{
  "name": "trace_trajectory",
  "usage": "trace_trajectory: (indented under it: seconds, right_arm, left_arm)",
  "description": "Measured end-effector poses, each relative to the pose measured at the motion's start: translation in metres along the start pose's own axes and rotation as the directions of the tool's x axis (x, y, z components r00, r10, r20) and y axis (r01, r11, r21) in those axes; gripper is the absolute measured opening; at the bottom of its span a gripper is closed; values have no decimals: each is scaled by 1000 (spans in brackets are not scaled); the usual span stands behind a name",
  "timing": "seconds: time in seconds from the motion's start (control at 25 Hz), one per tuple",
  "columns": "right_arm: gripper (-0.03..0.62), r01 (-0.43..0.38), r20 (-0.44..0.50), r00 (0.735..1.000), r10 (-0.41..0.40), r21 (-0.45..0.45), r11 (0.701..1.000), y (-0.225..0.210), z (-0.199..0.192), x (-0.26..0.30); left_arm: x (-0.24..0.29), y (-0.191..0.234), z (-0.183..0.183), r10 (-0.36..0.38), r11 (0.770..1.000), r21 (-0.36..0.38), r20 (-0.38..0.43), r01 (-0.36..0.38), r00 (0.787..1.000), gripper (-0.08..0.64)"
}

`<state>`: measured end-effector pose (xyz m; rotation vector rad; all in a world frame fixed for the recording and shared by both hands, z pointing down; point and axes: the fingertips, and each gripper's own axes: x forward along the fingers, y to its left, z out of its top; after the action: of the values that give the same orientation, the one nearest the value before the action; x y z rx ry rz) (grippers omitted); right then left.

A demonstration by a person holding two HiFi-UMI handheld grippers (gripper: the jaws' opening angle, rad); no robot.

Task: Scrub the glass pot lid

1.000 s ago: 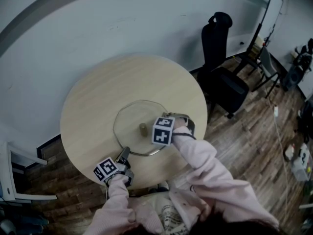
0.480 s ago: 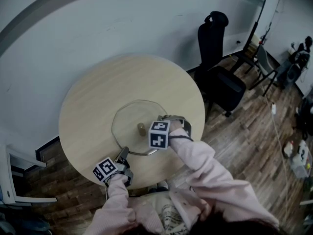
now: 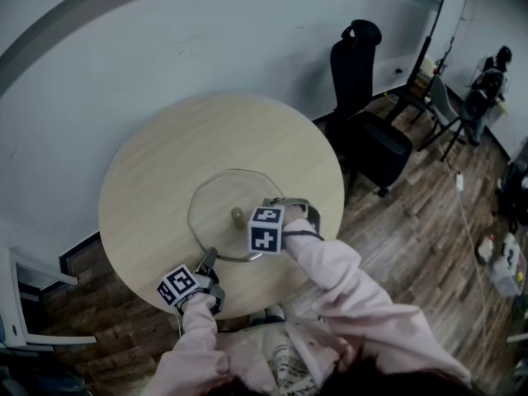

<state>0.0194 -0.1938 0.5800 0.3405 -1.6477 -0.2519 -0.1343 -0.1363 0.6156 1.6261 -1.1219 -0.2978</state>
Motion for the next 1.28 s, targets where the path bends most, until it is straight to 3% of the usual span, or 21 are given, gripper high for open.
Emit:
trace_trajectory:
  seconds: [1.28]
  right_arm:
    - [83, -114, 83, 990, 115, -18, 993, 54, 37, -24]
  left_arm:
    - [1, 0, -1, -24, 1000, 0, -14, 24, 1000, 107]
